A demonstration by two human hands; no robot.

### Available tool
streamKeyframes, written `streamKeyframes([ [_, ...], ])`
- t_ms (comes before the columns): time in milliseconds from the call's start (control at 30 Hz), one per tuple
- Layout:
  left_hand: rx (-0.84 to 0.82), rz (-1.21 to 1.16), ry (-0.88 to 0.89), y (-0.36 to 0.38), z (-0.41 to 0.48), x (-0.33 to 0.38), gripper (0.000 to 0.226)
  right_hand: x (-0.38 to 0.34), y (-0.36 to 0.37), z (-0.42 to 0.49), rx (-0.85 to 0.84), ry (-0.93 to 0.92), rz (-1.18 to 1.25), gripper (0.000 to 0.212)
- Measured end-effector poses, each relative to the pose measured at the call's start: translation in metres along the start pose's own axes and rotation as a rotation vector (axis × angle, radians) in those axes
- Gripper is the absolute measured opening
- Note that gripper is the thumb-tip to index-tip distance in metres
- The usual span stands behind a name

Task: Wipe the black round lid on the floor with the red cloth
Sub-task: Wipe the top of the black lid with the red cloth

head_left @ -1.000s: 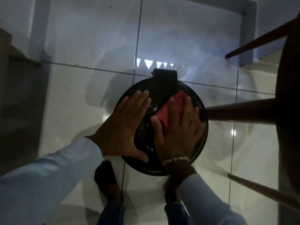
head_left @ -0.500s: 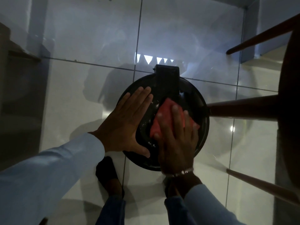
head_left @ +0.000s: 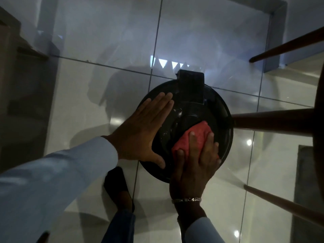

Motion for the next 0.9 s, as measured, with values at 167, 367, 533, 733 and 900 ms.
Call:
streamKeyframes([
  [167, -0.001, 0.006, 0.025, -0.003, -0.004, -0.021, 0.149, -0.028, -0.011, 0.043, 0.14, -0.056, 0.287, 0.049],
  [367, 0.039, -0.099, 0.029, -0.003, -0.006, -0.024, 0.151, -0.07, 0.02, 0.052, -0.041, -0.394, 0.001, 0.05],
  [533, 0.035, -0.064, 0.001, -0.001, -0.008, -0.027, 0.153, -0.03, 0.006, 0.045, -0.076, -0.484, -0.131, 0.053],
  [733, 0.002, -0.023, 0.005, -0.003, -0.008, -0.025, 0.151, -0.048, 0.009, 0.041, -0.195, -0.46, 0.01, 0.058],
  [900, 0.12, -0.16, -0.022, -0.036, -0.009, 0.014, 0.126, -0.005, -0.038, 0.095, -0.063, -0.233, 0.374, 0.046],
])
Point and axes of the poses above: each hand's wrist, its own z-axis towards the middle knuckle, its own y-axis out of the palm, x = y × z, the point moved 6 cm from there along z, towards the middle knuckle, and after that the axes turned 8 degrees about z, right-handed, at the moved point
